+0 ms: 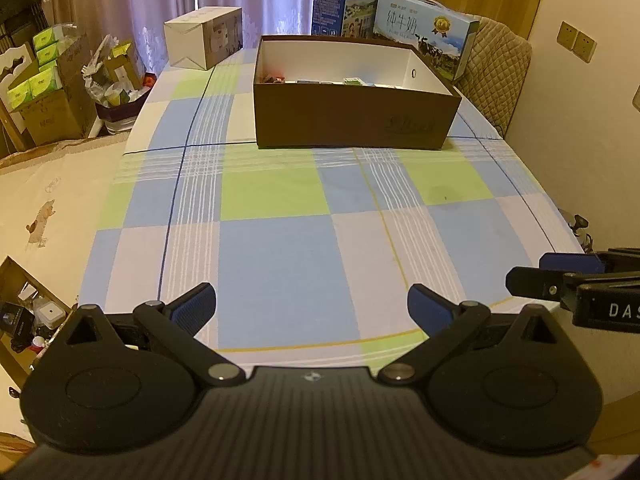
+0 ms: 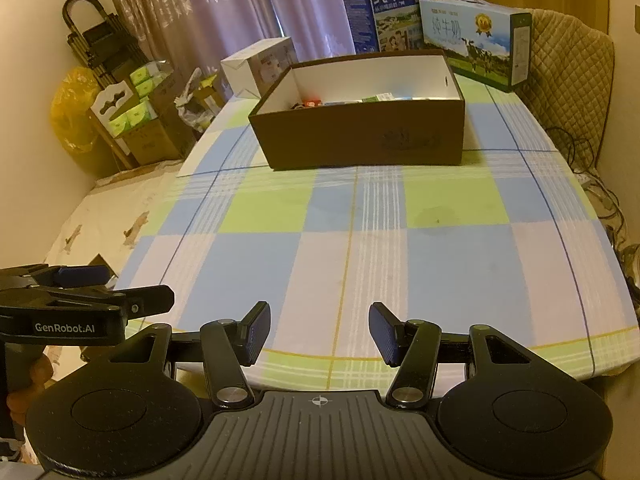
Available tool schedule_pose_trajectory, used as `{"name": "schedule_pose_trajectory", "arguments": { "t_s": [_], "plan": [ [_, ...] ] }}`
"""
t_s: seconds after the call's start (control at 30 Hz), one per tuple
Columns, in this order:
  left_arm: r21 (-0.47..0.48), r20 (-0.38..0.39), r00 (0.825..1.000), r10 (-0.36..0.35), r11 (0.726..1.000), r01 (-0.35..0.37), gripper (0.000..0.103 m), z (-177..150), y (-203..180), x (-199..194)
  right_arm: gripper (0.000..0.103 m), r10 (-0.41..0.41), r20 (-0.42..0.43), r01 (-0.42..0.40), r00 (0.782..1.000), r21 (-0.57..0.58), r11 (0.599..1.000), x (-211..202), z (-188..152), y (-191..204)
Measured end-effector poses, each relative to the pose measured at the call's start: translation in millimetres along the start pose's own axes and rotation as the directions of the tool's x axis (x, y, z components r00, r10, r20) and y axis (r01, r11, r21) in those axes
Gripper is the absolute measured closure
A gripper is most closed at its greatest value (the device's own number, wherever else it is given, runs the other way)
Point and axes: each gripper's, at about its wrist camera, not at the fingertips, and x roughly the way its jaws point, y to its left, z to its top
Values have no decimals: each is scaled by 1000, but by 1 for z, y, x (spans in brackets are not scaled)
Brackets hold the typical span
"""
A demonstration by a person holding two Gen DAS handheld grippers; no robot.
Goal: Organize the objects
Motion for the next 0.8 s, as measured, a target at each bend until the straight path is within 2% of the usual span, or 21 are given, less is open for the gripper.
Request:
{"name": "schedule_pose_trajectory", "arguments": {
  "t_s": [0.8],
  "plan": [
    [-20,14,1000,13,1000,-13,2,-1,0,-7,51,12,6,-11,1000,-27,1000,0,1,8]
  ]
}}
